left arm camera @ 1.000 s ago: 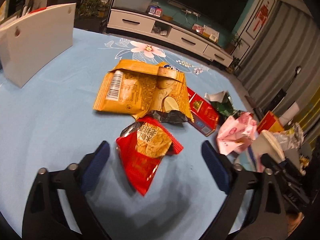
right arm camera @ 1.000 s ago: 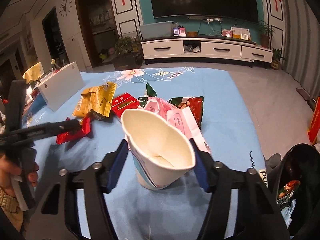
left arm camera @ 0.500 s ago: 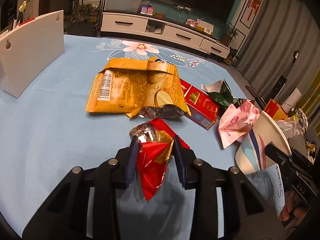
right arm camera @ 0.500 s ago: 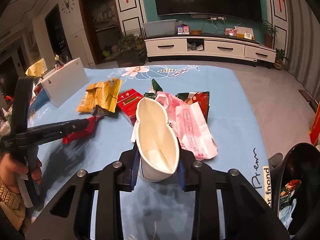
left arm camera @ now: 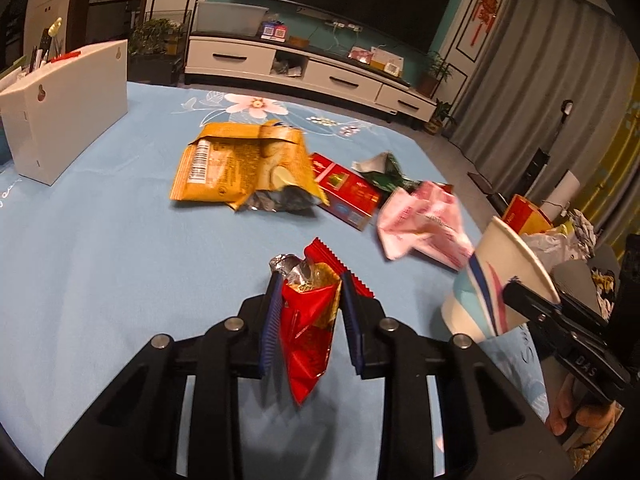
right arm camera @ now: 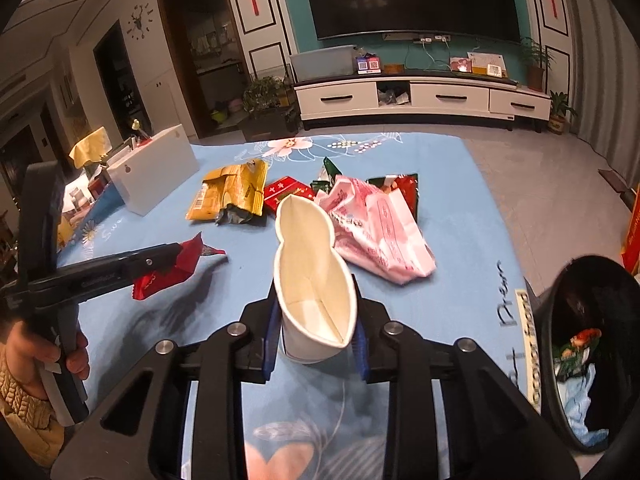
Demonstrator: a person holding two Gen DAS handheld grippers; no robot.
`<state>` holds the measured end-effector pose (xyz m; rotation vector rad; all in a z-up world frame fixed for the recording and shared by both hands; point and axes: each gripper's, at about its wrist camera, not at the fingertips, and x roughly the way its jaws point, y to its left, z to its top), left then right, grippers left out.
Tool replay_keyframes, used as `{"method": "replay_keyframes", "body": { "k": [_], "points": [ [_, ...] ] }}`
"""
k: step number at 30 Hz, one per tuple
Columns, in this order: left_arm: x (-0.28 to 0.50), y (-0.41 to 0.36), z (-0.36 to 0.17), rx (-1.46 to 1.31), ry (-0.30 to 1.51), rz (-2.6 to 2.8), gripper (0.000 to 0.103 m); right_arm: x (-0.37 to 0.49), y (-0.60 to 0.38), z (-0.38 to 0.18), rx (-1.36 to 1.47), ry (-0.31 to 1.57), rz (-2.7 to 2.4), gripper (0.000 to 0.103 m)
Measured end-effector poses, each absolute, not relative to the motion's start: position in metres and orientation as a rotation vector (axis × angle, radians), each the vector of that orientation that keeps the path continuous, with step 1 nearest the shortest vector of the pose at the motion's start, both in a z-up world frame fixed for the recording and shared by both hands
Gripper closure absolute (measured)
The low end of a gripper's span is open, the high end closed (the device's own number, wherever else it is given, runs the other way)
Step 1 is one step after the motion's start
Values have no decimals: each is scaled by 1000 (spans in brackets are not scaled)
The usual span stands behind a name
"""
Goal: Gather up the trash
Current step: 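Carry the wrapper and cup over the black bin and open both tools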
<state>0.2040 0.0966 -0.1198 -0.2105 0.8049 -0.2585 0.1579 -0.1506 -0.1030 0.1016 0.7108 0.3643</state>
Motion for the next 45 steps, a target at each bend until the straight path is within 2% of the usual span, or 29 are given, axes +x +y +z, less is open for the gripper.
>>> {"method": "replay_keyframes", "body": {
  "k": [19,31,45],
  "points": [
    [113,41,-77,-175,769,-414,73,77,-208,-69,144,655,264,72],
    [102,-22,-54,-64,728,-494,73,51,-260,-52,195,581,141,72],
    [113,-91,-39,38,694,-581,73,37,-311,-60,281,543,29,72]
  ]
}}
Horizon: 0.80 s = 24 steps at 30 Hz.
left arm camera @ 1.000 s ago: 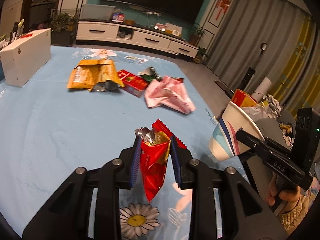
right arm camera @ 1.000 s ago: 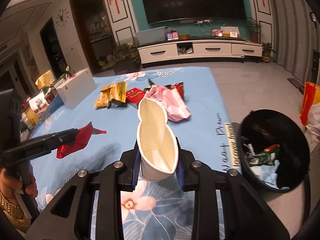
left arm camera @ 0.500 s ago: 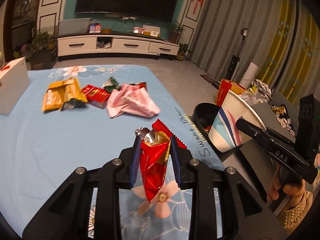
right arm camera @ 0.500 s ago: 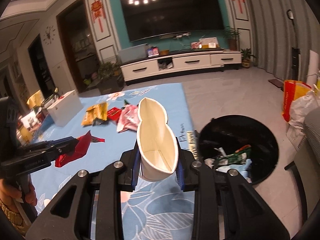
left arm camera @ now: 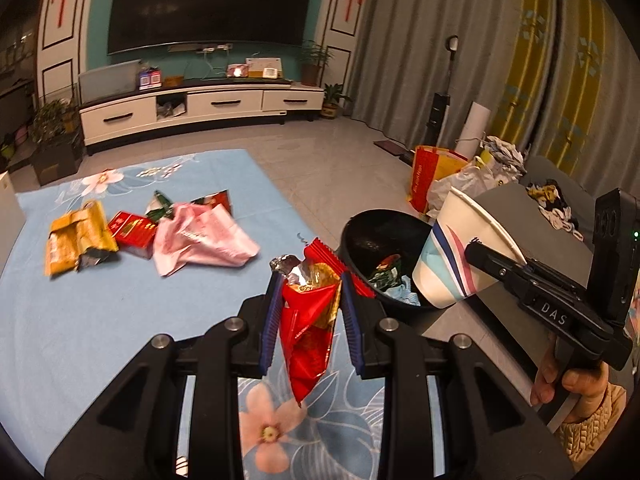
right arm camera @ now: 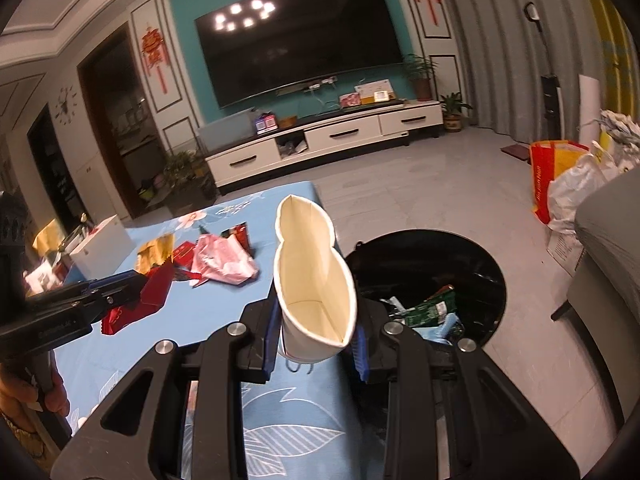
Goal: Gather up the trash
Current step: 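Carry the wrapper and cup over the black bin and open both tools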
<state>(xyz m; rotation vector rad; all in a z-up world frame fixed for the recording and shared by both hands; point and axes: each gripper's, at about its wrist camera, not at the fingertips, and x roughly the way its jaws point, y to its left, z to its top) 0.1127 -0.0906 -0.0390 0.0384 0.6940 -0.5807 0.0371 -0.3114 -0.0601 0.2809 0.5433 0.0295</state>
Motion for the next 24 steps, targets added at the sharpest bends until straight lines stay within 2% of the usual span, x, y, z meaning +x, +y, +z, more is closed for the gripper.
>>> {"method": "replay_keyframes", "body": {
  "k": [15,24],
  "points": [
    [132,-167,-46,116,684,-701,73,35,-363,-87,389,552,-85,72],
    [162,-222,-73,117,744,-803,73,39,-385,-103,429,571,-143,72]
  ]
}}
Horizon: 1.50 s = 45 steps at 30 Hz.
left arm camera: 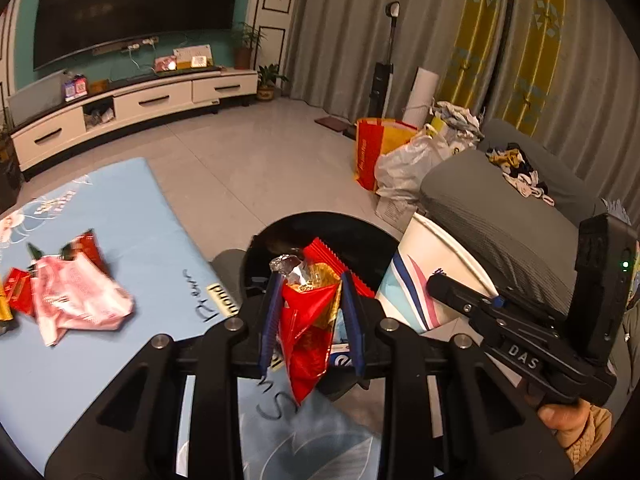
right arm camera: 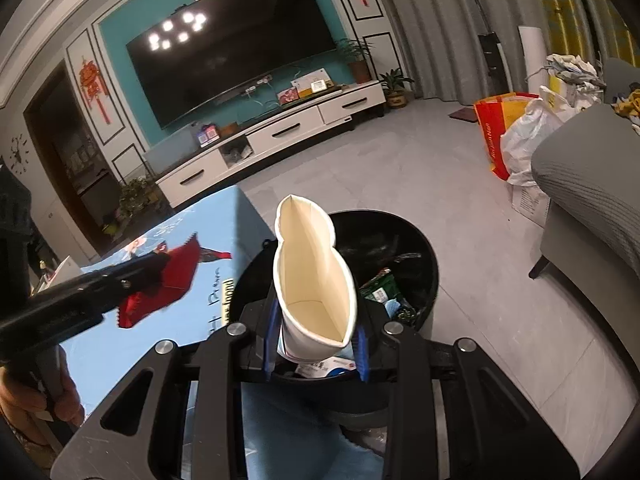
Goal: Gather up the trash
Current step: 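Carry the wrapper and cup over the black bin and open both tools, then move both open tools back over the table toward the remaining wrappers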
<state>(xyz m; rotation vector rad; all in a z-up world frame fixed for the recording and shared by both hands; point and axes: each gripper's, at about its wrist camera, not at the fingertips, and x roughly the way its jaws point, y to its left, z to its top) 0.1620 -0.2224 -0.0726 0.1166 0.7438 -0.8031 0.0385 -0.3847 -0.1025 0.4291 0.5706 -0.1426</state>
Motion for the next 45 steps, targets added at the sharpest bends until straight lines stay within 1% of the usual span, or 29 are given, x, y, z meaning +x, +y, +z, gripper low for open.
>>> {"method": "replay_keyframes", "body": {
  "k": [7,12,16,17,18,19,21,22,25,27,29,31,34,36,38,39,44,45],
  "points": [
    [180,-252,-96,146,780,-809,71,50,-400,-115,444,589,-176,72],
    [191,-264,-110,158,804,-796,68,62,-412,-127,472,607,-192,68],
    [192,-268,-112,161,798,-792,52,69,-420,-134,504,630,-208,66],
    [192,-268,-113,160,797,-791,50,69,-420,-135,505,631,-209,63],
    [193,-267,-113,161,797,-787,49,69,-421,-136,505,631,-214,56],
    [193,-267,-113,159,796,-785,48,68,-421,-136,508,629,-219,54],
    [194,-263,-113,155,796,-781,45,67,-423,-135,514,625,-220,51],
    [193,-262,-112,154,795,-777,41,65,-423,-134,513,624,-223,50],
    [192,-257,-109,147,791,-766,39,62,-424,-131,513,616,-227,48],
    [189,-255,-107,149,786,-760,36,59,-424,-127,515,611,-231,44],
    [185,-250,-103,145,777,-753,27,55,-423,-124,520,606,-233,42],
    [181,-243,-99,147,767,-736,25,51,-420,-120,522,608,-232,41],
    [175,-231,-94,133,764,-724,17,45,-413,-114,513,614,-228,36],
    [169,-220,-90,126,759,-710,15,41,-409,-110,507,614,-226,32],
    [164,-211,-85,116,755,-691,11,36,-403,-105,497,615,-222,30],
    [161,-204,-82,110,752,-679,10,35,-401,-103,492,616,-220,27],
    [146,-176,-74,79,753,-628,5,26,-386,-91,468,614,-200,24],
    [143,-171,-72,73,754,-619,5,25,-382,-88,462,618,-193,20]
  ]
}}
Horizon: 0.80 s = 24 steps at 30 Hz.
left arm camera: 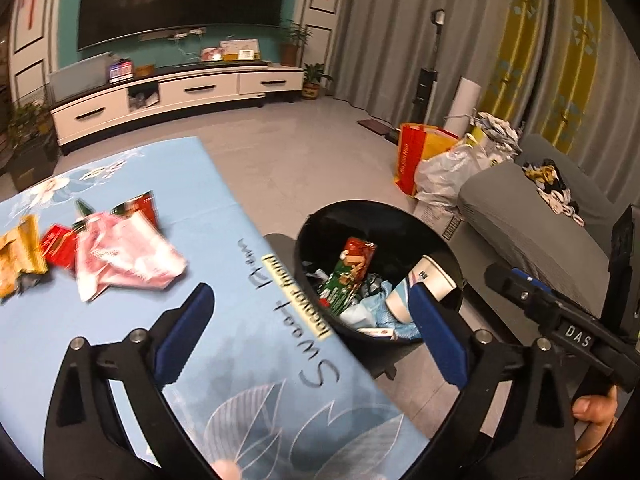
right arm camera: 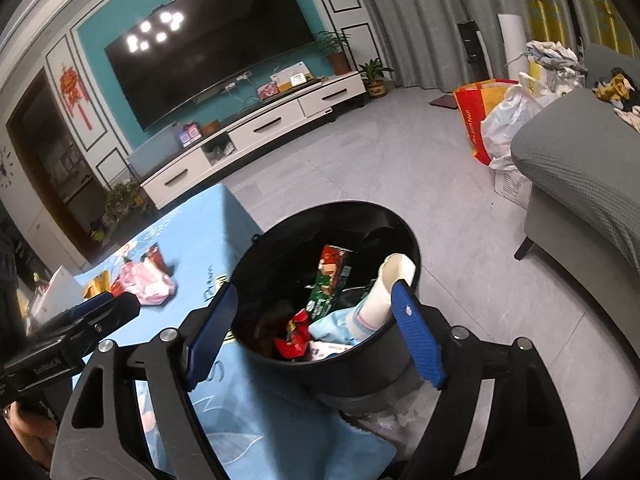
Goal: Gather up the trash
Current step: 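Move both open tools back over the table toward the remaining wrappers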
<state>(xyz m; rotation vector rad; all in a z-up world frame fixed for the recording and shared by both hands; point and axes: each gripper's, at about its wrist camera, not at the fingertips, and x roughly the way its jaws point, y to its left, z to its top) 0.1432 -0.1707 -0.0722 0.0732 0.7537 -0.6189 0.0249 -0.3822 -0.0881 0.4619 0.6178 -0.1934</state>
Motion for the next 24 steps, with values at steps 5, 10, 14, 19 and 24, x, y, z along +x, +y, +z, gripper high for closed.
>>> {"method": "replay_keyframes", "body": {
  "k": [5,10,14,19,24],
  "points": [
    [128,-141,-62,49,742,-575,3,20,-356,-74,415,627,-156,16],
    [113,-112,-55,47,738,-515,3,17,-332,-61,368,637,-138,10],
    [101,-86,-56,41,751,-466,3,16,-315,-58,322,658,-115,6],
    [91,-51,-67,-9,796,-412,3,17,-297,-58,295,690,-77,6],
    [84,-2,-78,-84,822,-341,3,20,-272,-61,242,723,-5,6]
  ]
}}
